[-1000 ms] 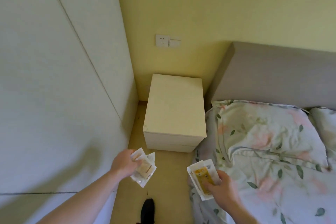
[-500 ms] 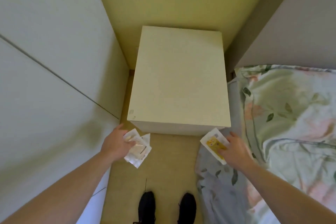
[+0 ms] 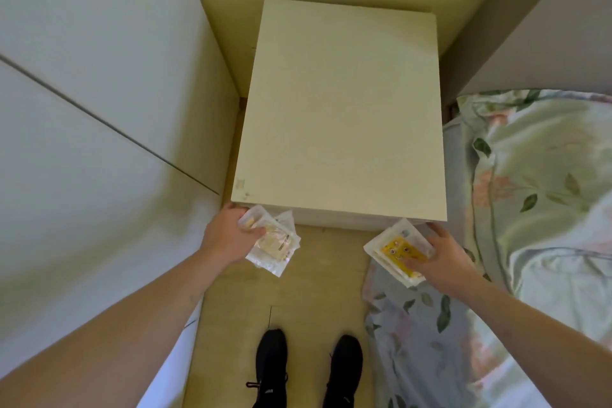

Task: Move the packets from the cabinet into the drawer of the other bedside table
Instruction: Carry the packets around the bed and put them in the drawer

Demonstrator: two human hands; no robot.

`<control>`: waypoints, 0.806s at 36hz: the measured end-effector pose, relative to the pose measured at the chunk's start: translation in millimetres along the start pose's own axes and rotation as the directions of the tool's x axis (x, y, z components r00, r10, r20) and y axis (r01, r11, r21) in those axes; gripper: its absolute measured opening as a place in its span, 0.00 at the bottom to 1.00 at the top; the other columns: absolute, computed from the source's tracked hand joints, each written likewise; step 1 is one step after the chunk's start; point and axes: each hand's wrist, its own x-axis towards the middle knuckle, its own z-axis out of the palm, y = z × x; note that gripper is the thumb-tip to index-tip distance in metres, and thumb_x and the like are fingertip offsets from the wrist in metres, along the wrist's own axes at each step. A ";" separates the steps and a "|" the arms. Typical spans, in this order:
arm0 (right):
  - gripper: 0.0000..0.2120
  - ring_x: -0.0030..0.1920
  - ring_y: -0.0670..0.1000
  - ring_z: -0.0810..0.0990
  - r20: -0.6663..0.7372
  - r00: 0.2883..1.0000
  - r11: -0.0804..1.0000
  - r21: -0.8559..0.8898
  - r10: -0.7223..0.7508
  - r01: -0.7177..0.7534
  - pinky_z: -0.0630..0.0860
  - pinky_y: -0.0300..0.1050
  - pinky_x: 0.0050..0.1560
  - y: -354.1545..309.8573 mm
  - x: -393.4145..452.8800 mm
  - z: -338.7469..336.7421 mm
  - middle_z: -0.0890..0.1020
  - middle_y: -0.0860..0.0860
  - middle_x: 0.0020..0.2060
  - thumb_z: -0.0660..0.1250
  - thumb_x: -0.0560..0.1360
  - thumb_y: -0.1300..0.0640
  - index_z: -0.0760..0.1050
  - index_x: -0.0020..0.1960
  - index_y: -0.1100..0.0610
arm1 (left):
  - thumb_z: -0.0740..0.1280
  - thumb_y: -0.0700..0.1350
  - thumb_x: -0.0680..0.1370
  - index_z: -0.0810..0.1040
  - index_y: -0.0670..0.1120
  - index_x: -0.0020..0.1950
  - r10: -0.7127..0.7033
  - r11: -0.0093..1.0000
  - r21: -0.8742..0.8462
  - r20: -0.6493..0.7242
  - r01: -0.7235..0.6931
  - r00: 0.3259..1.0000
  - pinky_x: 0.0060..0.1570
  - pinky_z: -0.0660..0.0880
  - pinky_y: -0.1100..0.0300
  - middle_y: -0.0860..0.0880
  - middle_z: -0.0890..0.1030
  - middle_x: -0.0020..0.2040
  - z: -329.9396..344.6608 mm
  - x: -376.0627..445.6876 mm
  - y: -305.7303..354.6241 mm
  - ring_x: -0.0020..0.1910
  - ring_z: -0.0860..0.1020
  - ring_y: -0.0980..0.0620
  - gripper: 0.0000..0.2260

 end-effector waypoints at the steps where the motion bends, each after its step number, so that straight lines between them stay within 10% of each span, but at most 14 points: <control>1: 0.21 0.66 0.54 0.76 -0.010 1.000 1.000 0.011 -0.009 0.009 0.72 0.41 0.43 -0.6 0.0 -0.5 0.64 0.46 0.78 0.75 0.74 0.48 0.79 0.65 0.48 | 0.76 0.49 0.74 0.83 0.51 0.54 -0.001 1.000 0.003 -0.001 0.001 1.000 0.46 0.83 0.49 0.55 0.76 0.56 -0.1 -0.2 1.4 0.48 0.81 0.48 0.10; 8: 0.20 0.57 0.55 0.80 -0.047 0.999 1.000 0.016 -0.015 0.015 0.74 0.48 0.51 -2.0 2.5 2.1 0.74 0.47 0.66 0.75 0.73 0.45 0.81 0.63 0.49 | 0.75 0.49 0.75 0.79 0.53 0.51 -0.011 0.998 0.056 0.008 0.010 1.000 0.42 0.77 0.57 0.54 0.77 0.56 1.6 -8.9 7.0 0.48 0.80 0.49 0.08; 12: 0.16 0.56 0.53 0.80 -0.025 1.000 0.999 0.039 -0.007 0.008 0.77 0.46 0.43 4.4 -5.1 7.2 0.73 0.45 0.71 0.75 0.72 0.46 0.81 0.60 0.45 | 0.75 0.48 0.74 0.81 0.53 0.51 0.000 0.998 0.060 0.031 -0.002 1.000 0.50 0.81 0.50 0.61 0.71 0.69 1.8 -18.9 -1.8 0.52 0.81 0.48 0.08; 16: 0.19 0.57 0.53 0.80 0.017 1.000 0.999 0.035 0.001 -0.001 0.77 0.51 0.56 14.7 -25.8 11.3 0.74 0.46 0.70 0.75 0.72 0.47 0.80 0.61 0.43 | 0.74 0.47 0.76 0.81 0.49 0.62 -0.017 0.994 0.109 0.047 0.012 0.999 0.52 0.79 0.55 0.55 0.67 0.77 2.1 -39.1 -12.8 0.57 0.78 0.50 0.15; 29: 0.30 0.50 0.47 0.79 0.243 0.954 0.931 0.273 0.175 -0.241 0.75 0.43 0.46 40.1 -126.4 55.7 0.78 0.43 0.56 0.79 0.70 0.53 0.73 0.69 0.50 | 0.75 0.50 0.75 0.77 0.53 0.65 -0.245 0.969 0.028 0.159 0.244 0.956 0.45 0.84 0.49 0.51 0.82 0.57 14.1 -142.4 -54.9 0.46 0.84 0.50 0.20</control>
